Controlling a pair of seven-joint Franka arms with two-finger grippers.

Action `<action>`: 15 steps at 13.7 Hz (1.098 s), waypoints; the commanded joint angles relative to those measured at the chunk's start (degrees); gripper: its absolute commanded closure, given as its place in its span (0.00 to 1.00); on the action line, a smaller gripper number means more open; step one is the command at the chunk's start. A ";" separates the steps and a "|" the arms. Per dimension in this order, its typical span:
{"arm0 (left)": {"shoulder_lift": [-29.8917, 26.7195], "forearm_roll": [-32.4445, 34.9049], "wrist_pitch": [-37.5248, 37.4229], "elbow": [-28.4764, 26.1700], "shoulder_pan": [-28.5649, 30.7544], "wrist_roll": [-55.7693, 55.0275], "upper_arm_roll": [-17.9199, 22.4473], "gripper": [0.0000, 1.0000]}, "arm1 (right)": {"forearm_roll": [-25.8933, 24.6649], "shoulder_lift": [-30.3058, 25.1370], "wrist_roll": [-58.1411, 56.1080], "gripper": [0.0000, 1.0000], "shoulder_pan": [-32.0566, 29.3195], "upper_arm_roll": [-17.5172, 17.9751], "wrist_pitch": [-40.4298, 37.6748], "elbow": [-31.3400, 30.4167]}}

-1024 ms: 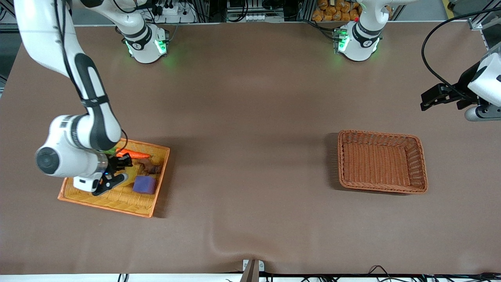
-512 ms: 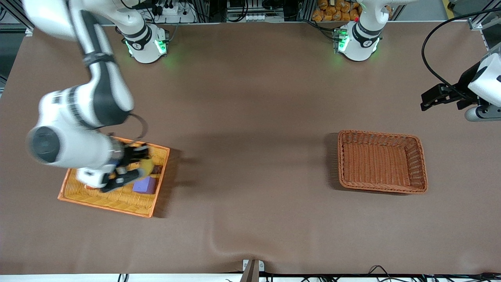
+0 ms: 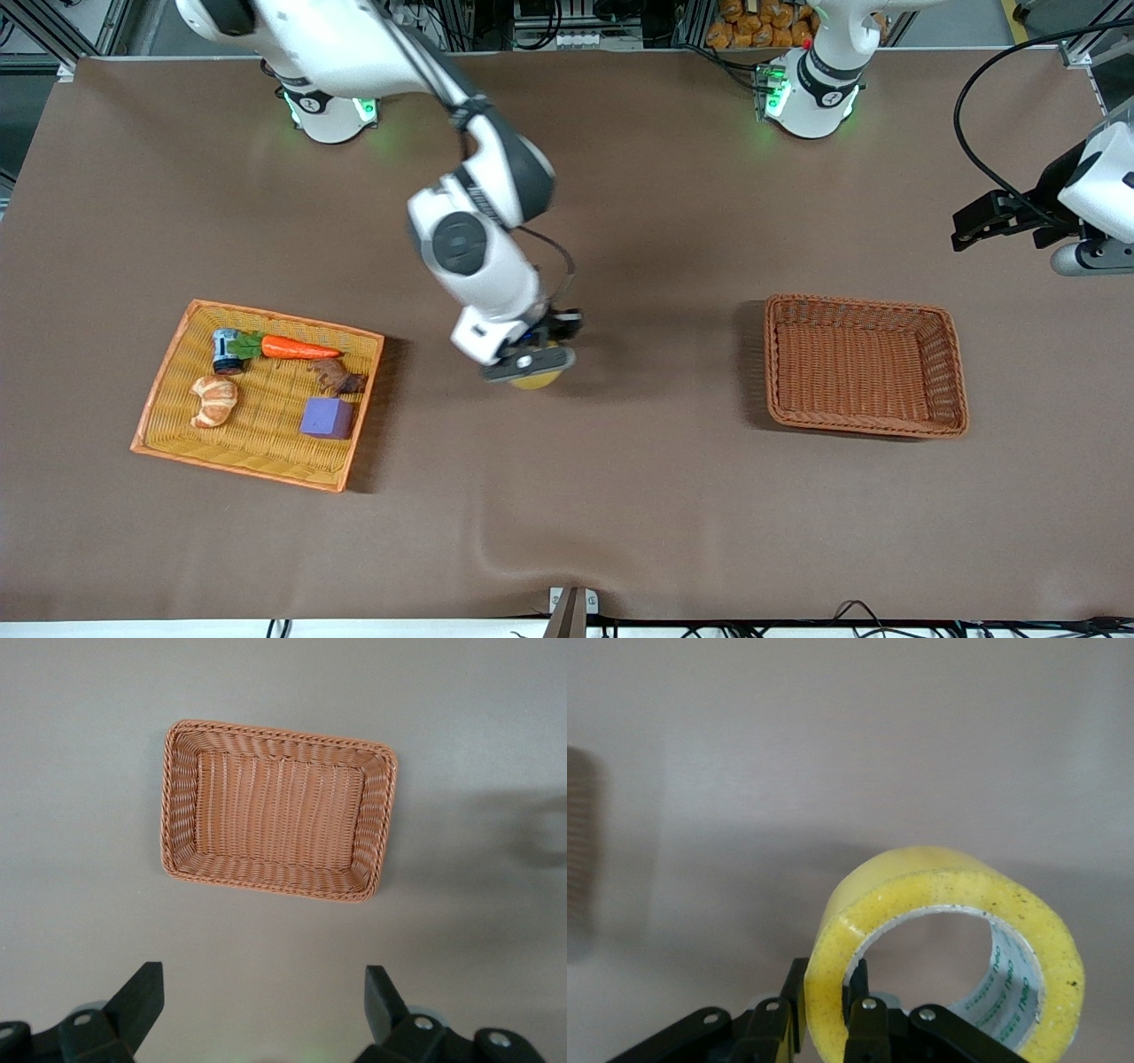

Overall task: Transfer tape with both arms
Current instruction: 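Grasp the tape roll with the right gripper and carry it toward the basket, then set the tape on the table while the left gripper reaches toward it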

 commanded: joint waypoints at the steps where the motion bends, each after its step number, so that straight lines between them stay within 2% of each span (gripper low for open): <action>1: -0.01 -0.30 -0.66 0.31 0.37 0.34 -0.24 0.00 | 1.50 5.39 6.51 1.00 2.77 0.26 3.87 3.22; 2: -0.01 -0.30 -0.66 0.31 0.37 0.25 -0.24 0.00 | 0.89 7.06 8.36 1.00 4.27 0.00 5.46 3.13; 4: -0.01 -0.30 -0.66 0.31 0.37 0.25 -0.24 0.00 | 0.88 8.13 8.56 1.00 3.41 -0.09 5.65 2.78; 5: -0.01 -0.21 -0.66 0.23 0.37 0.25 -0.24 0.00 | 1.05 8.31 8.82 0.77 3.41 0.00 5.83 2.95; 6: -0.01 -0.30 -0.66 0.23 0.37 0.25 -0.24 0.00 | 1.23 7.87 9.00 0.43 3.32 0.00 5.57 3.13; 7: -0.01 -0.30 -0.66 0.23 0.37 0.25 -0.24 0.00 | 1.41 7.09 9.00 0.24 3.32 0.00 5.31 3.13; 9: -0.01 -0.30 -0.66 0.23 0.37 0.25 -0.24 0.00 | 1.23 4.37 8.73 0.06 2.62 -0.35 3.47 3.05; 10: -0.01 -0.30 -0.66 0.23 0.37 0.25 -0.24 0.00 | 1.23 1.48 8.39 0.00 0.44 -0.35 -1.15 3.04; 12: 0.08 -0.30 -0.66 0.23 0.37 0.16 -0.24 0.00 | 1.23 -5.28 4.63 0.00 -4.39 -0.35 -10.82 1.82; 15: 0.08 -0.39 -0.66 0.23 0.29 -0.01 -0.24 0.00 | 1.14 -15.74 -1.35 0.00 -12.57 -0.35 -15.26 -3.27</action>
